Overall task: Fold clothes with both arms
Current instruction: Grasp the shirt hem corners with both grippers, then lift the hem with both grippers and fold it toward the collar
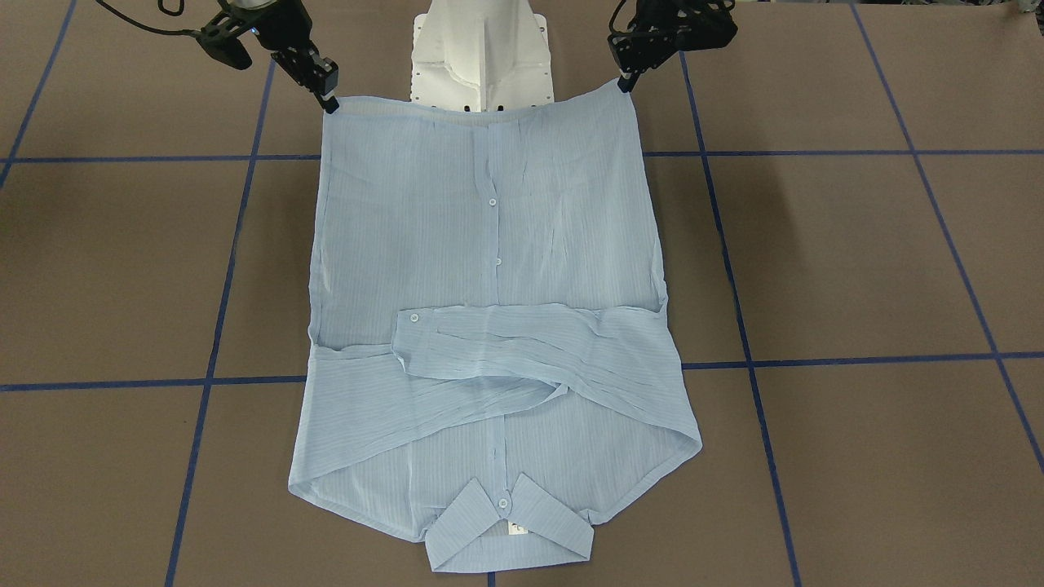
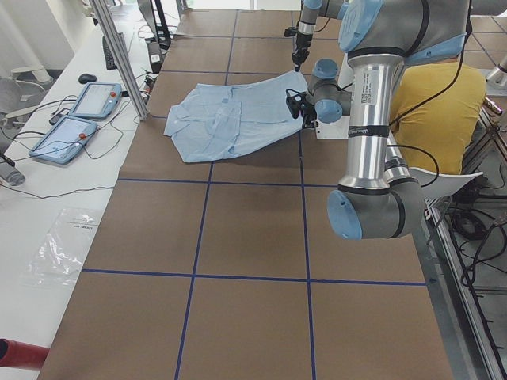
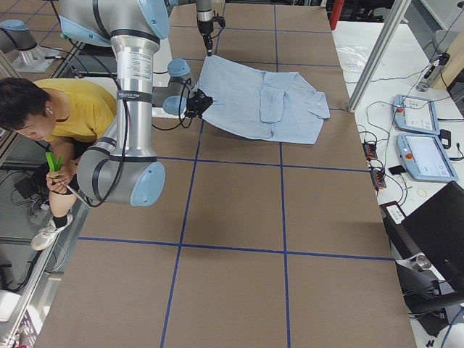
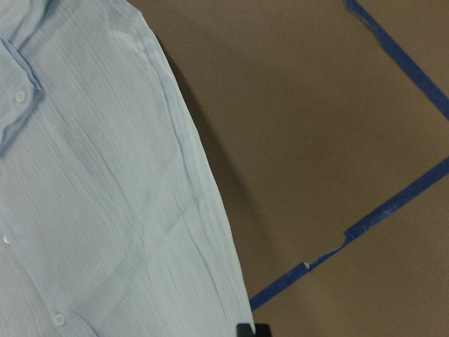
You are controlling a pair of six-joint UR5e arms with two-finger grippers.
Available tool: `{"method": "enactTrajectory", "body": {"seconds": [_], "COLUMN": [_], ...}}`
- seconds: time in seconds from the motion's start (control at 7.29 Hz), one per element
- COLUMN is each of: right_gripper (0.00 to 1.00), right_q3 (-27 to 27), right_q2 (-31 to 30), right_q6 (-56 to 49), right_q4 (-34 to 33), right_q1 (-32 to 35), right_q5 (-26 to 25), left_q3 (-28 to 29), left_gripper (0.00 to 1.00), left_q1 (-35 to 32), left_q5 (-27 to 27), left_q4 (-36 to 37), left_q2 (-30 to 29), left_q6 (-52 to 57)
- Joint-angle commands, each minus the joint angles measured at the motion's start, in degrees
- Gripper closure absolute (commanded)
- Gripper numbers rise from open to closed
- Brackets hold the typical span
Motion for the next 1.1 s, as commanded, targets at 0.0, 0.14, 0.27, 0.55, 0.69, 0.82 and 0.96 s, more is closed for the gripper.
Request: {"method": "enactTrajectory", "body": {"seconds": [0.0, 0.14, 0.27, 0.55, 0.69, 0.82, 0.96], "right_gripper": [1.00, 1.00, 1.00, 1.00, 1.00, 1.00, 1.00], "right_q3": [1.4, -1.8, -6.2, -13.0, -16.1, -20.8, -26.6], "right_q2": [1.6, 4.9, 8.2, 21.2, 26.7, 29.0, 31.4], "right_q6": [-2.6, -7.4, -9.7, -15.1, -18.5, -20.7, -22.9], "right_q4": [-2.1, -2.1, -2.6, -13.9, -19.7, -19.6, -19.5], "right_q1": [7.4, 13.1, 18.9, 28.2, 30.6, 31.8, 32.4], "right_q5": [3.3, 6.9, 9.8, 13.5, 13.8, 13.6, 13.2], "left_q3": [0.7, 4.1, 9.0, 16.6, 19.3, 23.7, 29.9], "left_gripper": [1.00, 1.00, 1.00, 1.00, 1.00, 1.00, 1.00], "left_q1": [-9.7, -14.3, -18.8, -27.5, -30.1, -31.8, -32.4], "left_q5": [-5.7, -5.9, -6.0, -10.0, -10.6, -10.5, -10.3], "left_q4": [0.3, 0.2, 0.3, 0.2, 0.1, -0.7, -3.4], "left_q2": [-4.4, -7.0, -11.0, -15.6, -16.2, -18.1, -20.8], "left_q6": [2.3, 6.7, 9.8, 17.0, 20.2, 23.1, 24.0]}}
